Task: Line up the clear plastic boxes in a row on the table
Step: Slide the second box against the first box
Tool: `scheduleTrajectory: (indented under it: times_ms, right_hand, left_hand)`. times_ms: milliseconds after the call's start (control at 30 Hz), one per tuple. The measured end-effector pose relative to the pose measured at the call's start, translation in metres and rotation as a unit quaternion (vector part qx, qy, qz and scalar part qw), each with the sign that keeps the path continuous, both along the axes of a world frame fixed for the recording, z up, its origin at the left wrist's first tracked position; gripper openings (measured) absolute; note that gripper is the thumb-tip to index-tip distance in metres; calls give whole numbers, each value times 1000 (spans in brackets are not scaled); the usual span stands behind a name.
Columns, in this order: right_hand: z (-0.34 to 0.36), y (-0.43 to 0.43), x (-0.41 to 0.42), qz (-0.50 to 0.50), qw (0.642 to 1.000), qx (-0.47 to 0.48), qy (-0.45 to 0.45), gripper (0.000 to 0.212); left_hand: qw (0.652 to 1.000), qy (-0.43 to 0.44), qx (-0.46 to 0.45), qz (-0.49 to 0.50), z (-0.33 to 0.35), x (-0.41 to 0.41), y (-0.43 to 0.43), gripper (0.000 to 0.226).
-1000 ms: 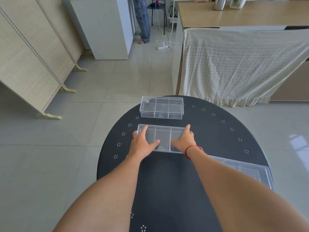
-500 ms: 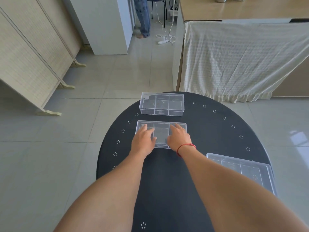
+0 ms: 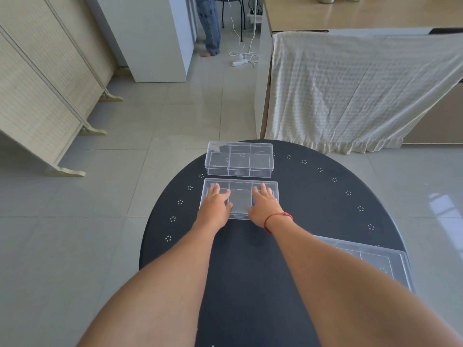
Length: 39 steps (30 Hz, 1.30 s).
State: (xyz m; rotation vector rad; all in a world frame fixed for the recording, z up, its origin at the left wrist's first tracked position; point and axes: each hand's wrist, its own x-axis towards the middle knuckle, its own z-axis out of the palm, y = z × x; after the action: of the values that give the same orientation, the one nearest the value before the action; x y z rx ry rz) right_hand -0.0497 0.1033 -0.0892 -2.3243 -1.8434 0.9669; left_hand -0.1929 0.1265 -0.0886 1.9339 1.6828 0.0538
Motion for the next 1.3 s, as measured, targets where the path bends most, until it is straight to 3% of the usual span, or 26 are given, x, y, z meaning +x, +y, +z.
scheduleTrajectory:
  times_ms: [700, 1300]
  right_hand:
    - [-1, 32, 6, -5, 1000, 5, 12, 74]
    - [1, 40, -1, -10, 1000, 15, 8, 71]
  left_hand:
    - [1000, -8, -8, -9, -1, 1, 32, 51]
    - [999, 13, 45, -12, -3, 0, 32, 49]
